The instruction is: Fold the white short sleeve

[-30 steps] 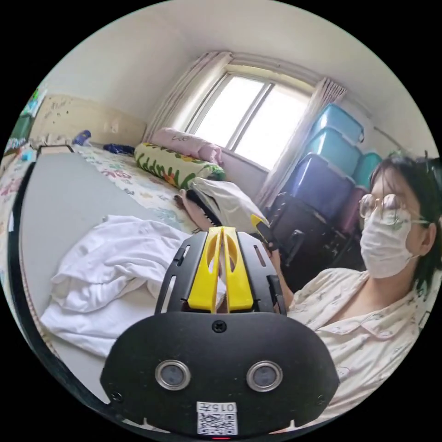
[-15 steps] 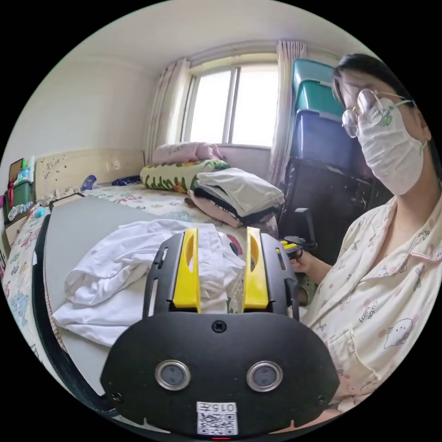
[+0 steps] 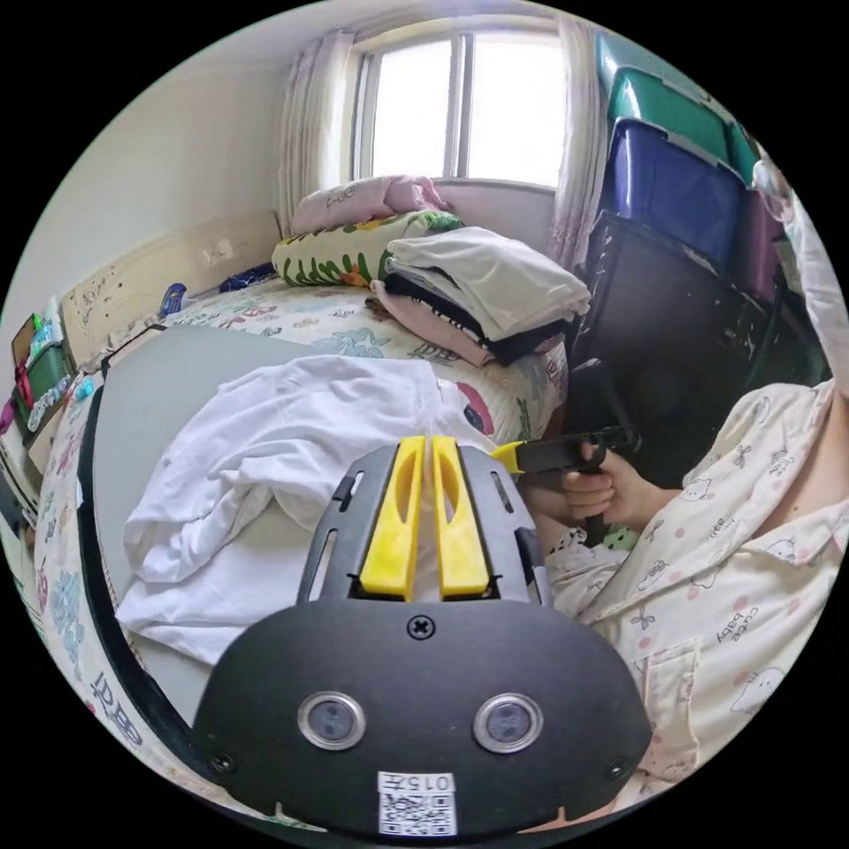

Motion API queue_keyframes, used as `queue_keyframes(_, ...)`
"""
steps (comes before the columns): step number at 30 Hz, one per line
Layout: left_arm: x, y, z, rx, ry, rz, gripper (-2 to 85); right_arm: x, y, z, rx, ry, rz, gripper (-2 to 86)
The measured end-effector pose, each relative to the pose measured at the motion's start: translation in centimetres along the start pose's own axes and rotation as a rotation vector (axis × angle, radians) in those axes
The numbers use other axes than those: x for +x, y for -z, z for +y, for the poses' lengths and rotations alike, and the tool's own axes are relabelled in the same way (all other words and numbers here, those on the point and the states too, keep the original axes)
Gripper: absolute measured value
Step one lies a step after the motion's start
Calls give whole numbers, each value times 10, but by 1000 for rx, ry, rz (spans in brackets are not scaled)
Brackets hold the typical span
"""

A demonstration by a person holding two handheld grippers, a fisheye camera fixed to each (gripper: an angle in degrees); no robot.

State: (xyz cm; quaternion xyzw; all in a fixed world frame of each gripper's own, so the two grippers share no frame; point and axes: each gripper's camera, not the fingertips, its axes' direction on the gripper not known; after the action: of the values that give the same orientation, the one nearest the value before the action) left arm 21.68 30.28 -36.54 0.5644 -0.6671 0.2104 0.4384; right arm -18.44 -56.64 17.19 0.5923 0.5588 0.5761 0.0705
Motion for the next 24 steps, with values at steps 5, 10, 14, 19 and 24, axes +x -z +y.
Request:
queue_keyframes(5, -86, 123, 55, 467, 251, -132, -5, -35, 51, -25, 273, 131, 227, 7)
queue_keyframes(10, -141, 229, 132, 665, 419, -359, -8, -76, 89, -81, 463, 312, 350, -1)
queue_keyframes(14, -147, 253, 176, 602, 465, -568, -8, -131, 90, -98, 772, 462, 471, -4)
queue_keyframes(19, -164, 253, 225, 550, 524, -604, -7, -155, 25, -107, 421, 567, 318, 4)
queue_keyframes(24, -183, 238, 242, 521, 516, -608, -6, -175, -86, -49, -58, 685, 284, 84)
